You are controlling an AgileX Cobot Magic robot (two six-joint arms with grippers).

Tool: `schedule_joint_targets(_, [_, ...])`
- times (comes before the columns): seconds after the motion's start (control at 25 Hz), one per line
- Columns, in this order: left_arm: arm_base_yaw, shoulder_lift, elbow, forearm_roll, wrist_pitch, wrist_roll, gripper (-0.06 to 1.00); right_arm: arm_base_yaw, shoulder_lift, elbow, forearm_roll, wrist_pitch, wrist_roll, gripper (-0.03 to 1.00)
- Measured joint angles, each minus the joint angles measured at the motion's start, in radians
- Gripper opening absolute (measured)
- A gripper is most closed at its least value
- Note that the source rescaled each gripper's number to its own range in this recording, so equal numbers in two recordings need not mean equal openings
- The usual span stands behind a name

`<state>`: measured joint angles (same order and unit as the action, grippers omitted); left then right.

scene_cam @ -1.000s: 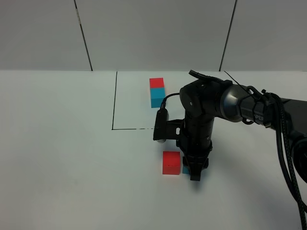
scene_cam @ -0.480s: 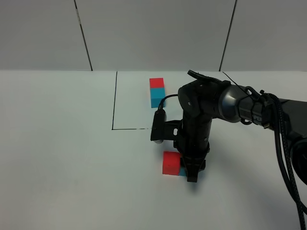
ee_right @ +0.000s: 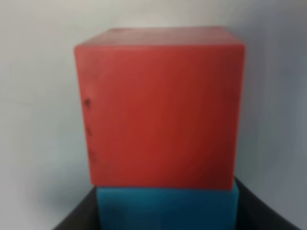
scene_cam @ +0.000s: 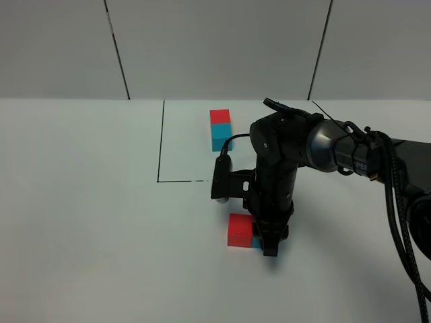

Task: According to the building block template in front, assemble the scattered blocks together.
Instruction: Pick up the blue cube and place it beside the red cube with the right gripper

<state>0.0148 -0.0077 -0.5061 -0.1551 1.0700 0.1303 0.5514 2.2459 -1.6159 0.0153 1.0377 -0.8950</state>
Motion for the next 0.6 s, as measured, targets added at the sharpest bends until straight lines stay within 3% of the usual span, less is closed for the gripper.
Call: schedule_joint_targets(0.6, [0.000,0.000,0.000,0.000,0.000,0.000,0.70,0.001,-0.009,0.001,0.014,-0.032,-0.007,0.05])
